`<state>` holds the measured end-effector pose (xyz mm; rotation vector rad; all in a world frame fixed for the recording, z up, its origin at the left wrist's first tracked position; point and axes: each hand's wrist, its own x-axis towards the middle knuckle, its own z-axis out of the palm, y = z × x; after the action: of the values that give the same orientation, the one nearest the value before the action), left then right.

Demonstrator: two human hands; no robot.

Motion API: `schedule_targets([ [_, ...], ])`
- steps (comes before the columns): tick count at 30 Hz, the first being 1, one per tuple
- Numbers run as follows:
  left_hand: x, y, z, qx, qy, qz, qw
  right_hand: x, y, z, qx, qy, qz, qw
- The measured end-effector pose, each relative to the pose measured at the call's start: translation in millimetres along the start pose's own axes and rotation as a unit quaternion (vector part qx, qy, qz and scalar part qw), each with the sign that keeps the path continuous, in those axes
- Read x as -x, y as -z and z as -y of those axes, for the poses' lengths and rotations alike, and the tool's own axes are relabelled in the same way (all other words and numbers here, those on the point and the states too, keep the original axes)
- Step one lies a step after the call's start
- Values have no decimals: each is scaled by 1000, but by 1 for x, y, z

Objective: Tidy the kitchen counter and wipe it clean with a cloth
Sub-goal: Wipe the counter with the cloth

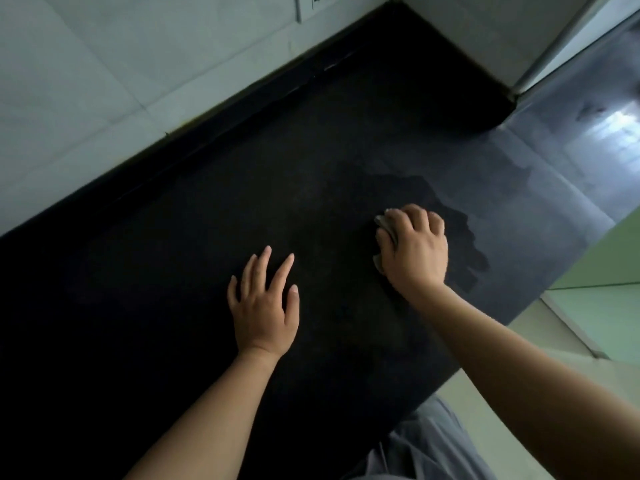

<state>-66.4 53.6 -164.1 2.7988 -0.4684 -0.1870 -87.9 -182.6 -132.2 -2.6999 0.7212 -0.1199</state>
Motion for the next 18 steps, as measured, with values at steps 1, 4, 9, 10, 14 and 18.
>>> schedule_targets([
  [1, 0, 0, 0, -2, 0, 1, 1000, -13, -4, 11, 1, -27, 2, 1000],
  [4, 0, 0, 0, -10, 2, 7, 1000, -21, -13, 37, 15, -3, 20, 1000],
  [9, 0, 1, 0, -12, 6, 14, 1000, 40, -15, 29, 9, 168, 65, 984],
  [10, 0, 1, 0, -10, 6, 14, 1000, 52, -14, 21, 11, 188, 73, 979],
  [14, 0, 2, -1, -2, 9, 13, 1000, 68, -5, -13, -1, 187, 62, 980],
  [18, 0, 3, -1, 4, 8, 6, 1000, 36, 6, -26, 4, 66, 21, 998],
])
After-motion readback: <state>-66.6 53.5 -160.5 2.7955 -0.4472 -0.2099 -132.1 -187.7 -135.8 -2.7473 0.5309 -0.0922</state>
